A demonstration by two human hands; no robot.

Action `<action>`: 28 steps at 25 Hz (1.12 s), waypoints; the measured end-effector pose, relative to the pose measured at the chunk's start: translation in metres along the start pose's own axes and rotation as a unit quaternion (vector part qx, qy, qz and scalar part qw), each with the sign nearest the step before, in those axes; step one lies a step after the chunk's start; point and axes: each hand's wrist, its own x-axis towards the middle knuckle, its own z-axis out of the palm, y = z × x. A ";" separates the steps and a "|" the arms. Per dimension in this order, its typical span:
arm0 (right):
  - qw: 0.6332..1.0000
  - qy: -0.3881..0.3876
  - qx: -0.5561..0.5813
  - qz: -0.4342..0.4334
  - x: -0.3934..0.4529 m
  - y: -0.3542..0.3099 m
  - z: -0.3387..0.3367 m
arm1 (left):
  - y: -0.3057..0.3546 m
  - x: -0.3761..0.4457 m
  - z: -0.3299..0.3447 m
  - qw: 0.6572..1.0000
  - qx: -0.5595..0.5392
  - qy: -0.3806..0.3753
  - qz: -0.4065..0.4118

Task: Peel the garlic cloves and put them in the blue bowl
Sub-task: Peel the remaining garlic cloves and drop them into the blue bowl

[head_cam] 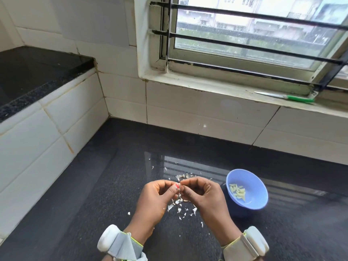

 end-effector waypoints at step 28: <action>0.996 -0.027 0.065 0.051 -0.001 -0.006 0.009 | -0.006 0.002 0.004 0.986 0.133 0.072 0.067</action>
